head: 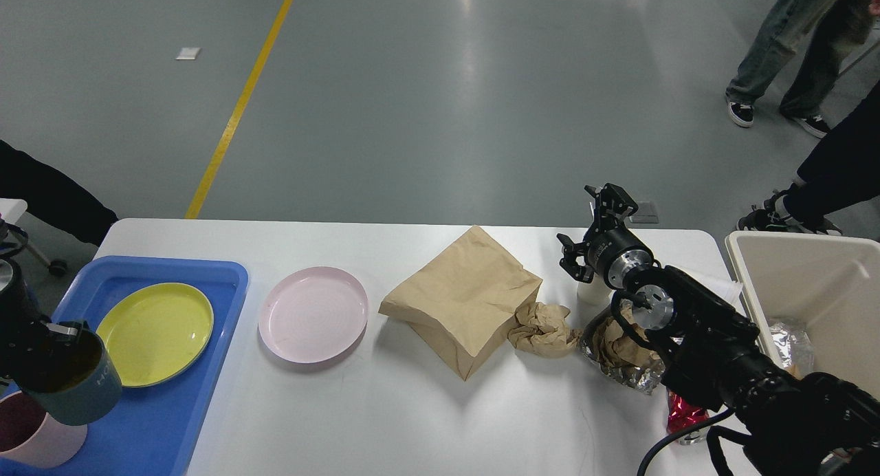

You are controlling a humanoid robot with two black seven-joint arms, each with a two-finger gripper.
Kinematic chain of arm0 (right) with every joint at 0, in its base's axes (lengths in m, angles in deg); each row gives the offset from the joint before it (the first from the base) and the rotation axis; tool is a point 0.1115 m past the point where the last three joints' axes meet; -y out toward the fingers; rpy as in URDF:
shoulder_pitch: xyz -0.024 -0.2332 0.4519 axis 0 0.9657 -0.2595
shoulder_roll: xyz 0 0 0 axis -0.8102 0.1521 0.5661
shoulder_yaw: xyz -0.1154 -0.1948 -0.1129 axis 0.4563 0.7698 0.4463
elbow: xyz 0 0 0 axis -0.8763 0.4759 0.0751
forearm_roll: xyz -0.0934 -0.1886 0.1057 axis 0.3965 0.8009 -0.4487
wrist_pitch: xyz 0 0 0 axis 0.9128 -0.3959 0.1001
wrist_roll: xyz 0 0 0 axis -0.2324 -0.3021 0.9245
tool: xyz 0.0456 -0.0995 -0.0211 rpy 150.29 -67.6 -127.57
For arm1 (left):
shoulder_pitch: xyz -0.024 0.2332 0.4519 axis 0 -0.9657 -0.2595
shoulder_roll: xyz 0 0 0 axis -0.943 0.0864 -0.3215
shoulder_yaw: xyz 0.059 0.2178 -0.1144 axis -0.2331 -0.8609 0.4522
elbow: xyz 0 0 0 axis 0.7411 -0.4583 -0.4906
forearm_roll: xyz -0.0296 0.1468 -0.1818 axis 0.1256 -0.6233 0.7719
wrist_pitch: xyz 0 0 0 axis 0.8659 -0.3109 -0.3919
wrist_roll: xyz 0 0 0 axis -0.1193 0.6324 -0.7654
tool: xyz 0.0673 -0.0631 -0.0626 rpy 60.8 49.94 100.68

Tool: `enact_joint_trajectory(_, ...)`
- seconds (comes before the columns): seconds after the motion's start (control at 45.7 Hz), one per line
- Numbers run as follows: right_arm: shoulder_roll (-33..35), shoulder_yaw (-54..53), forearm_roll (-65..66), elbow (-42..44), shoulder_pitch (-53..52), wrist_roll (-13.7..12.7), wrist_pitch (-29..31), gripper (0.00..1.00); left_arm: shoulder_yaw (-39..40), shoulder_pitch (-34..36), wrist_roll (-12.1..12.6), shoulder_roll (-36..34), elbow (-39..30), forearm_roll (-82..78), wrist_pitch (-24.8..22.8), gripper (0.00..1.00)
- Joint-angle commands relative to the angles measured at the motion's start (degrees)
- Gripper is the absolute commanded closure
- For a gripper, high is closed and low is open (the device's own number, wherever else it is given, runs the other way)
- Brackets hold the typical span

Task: Tidy desktop
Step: 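Lower the teal mug onto the tray and open the left gripper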

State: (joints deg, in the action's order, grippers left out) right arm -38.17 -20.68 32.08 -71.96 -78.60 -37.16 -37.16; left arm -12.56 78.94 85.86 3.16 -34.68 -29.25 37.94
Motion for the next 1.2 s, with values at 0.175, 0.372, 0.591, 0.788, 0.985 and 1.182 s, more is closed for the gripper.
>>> enact_joint_trajectory(0.175,0.00,0.00,0.00,0.00,0.00,0.00,0.00,0.00,6.77,-7.50,4.84,0.22,0.99,0.01,2.81,1.00)
enact_joint_trajectory(0.372,0.00,0.00,0.00,0.00,0.00,0.00,0.00,0.00,8.61,-13.04,5.46,3.82,6.88,0.09,3.60,1.00)
enact_joint_trajectory(0.591,0.00,0.00,0.00,0.00,0.00,0.00,0.00,0.00,12.30,-18.22,5.72,6.28,12.51,0.01,3.69,1.00)
enact_joint_trajectory(0.788,0.00,0.00,0.00,0.00,0.00,0.00,0.00,0.00,14.15,-20.51,5.81,8.56,13.21,0.01,4.92,1.00)
enact_joint_trajectory(0.985,0.00,0.00,0.00,0.00,0.00,0.00,0.00,0.00,15.38,-22.10,6.60,10.15,13.21,0.01,5.18,1.00)
enact_joint_trajectory(1.182,0.00,0.00,0.00,0.00,0.00,0.00,0.00,0.00,15.38,-22.80,6.87,10.50,13.04,0.09,4.92,1.00)
